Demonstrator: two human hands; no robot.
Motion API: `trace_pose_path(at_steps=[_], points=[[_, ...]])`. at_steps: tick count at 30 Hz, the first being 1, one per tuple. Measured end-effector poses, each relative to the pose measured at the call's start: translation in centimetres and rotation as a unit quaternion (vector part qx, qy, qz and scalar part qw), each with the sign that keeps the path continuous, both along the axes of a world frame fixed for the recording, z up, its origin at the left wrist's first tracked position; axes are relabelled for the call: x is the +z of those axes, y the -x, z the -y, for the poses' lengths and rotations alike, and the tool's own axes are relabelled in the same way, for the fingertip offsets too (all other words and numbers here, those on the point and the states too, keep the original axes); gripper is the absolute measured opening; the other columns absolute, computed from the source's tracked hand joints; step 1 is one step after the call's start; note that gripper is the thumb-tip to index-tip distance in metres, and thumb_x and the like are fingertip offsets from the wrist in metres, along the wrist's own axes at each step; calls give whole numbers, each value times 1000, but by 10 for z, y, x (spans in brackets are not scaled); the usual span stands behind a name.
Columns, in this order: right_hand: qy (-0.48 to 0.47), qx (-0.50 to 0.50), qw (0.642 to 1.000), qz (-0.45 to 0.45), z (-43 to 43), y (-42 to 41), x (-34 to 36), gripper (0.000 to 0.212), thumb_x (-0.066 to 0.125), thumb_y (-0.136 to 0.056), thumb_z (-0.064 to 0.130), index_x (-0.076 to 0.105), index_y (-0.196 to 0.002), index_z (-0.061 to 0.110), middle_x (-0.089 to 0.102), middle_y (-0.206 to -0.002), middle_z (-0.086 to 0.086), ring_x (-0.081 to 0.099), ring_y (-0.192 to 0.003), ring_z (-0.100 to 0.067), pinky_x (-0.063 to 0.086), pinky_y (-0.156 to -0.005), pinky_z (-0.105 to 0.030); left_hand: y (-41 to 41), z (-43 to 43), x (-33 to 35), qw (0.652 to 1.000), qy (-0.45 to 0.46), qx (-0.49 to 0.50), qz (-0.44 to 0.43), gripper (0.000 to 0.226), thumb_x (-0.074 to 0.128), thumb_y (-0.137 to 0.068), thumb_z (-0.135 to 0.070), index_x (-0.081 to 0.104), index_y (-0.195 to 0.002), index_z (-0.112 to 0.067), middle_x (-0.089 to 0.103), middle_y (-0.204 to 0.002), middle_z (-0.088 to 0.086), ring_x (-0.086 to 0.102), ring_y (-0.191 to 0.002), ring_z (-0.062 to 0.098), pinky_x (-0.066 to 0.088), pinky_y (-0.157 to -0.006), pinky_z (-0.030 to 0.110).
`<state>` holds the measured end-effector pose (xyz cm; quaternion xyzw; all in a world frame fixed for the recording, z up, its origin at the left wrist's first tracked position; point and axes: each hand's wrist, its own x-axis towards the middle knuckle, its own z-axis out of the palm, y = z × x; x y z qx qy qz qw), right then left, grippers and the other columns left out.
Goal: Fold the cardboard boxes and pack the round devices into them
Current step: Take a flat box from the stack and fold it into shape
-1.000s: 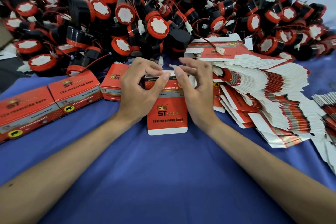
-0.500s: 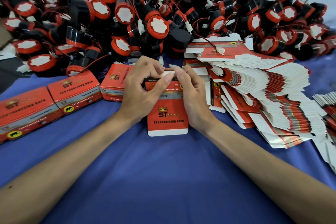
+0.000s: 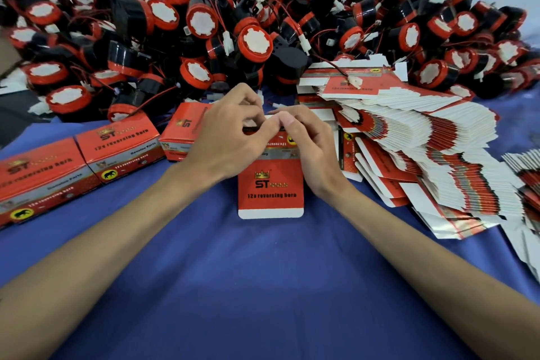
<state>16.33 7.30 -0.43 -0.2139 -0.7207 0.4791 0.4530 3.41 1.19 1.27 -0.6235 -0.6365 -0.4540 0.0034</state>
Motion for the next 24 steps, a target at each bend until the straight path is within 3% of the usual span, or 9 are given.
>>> trace_pose_path(at_steps=[3,6,10,14,17,18,20,22,24], points=[[-24,26,999,29,3,0,-1,25,47,-91,37,61,-93,17,62,-91,0,59,-89,-22,47,-81,-45,7,0,12,993,111,-24,15,53,46,-85,-46,63,-73,2,56,-93,5,52,-79,15,39,-71,30],[-14,56,998,33,4,-2,-2,29,44,-89,40,58,-102,18,62,-97,-1,59,-93,-15,48,-84,-36,11,2,18,980,177,-47,81,43,50,-95,-41,61,-79,-3,55,-95,7,53,-82,14,39,-72,31],[-19,50,998,23,3,-2,-4,48,42,-89,40,57,-117,3,62,-112,-14,60,-104,-27,46,-93,-51,12,2,21,965,205,-60,150,50,50,-84,-51,57,-86,-1,58,-94,14,57,-86,22,43,-80,43],[16,42,999,21,1,-1,-6,40,47,-90,38,57,-119,11,62,-112,-16,60,-105,-32,46,-93,-55,13,1,21,961,176,-78,198,31,54,-87,-49,48,-80,-19,54,-80,-7,52,-69,1,42,-64,17],[159,23,986,-43,-3,-1,2,25,44,-93,36,60,-96,16,67,-87,-5,66,-81,-19,55,-77,-38,7,3,16,936,50,-117,328,18,52,-85,-37,48,-88,-20,55,-90,0,56,-78,5,44,-70,20],[201,11,978,-60,-6,-1,6,26,43,-95,37,58,-88,17,66,-81,-4,66,-76,-19,54,-76,-39,5,4,13,925,20,-139,354,17,54,-85,-33,49,-95,-20,56,-98,1,58,-86,7,46,-74,23],[259,-8,963,-73,-13,-2,12,32,44,-93,42,57,-83,15,66,-83,-12,64,-76,-25,52,-83,-47,1,6,4,918,-1,-197,343,37,60,-82,-36,46,-114,-24,54,-114,-3,57,-105,7,47,-83,26],[276,-13,960,-42,-15,-4,18,41,44,-86,51,58,-84,12,67,-88,-16,65,-79,-30,51,-86,-48,-2,7,-7,920,17,-221,322,63,66,-76,-55,38,-128,-31,50,-123,-7,52,-120,13,47,-94,33],[252,-29,967,1,-16,-6,18,51,36,-95,53,60,-81,10,69,-87,-16,67,-81,-32,51,-87,-47,-4,8,-14,920,33,-211,328,85,64,-67,-77,34,-134,-34,51,-127,-10,51,-124,17,47,-97,34]])
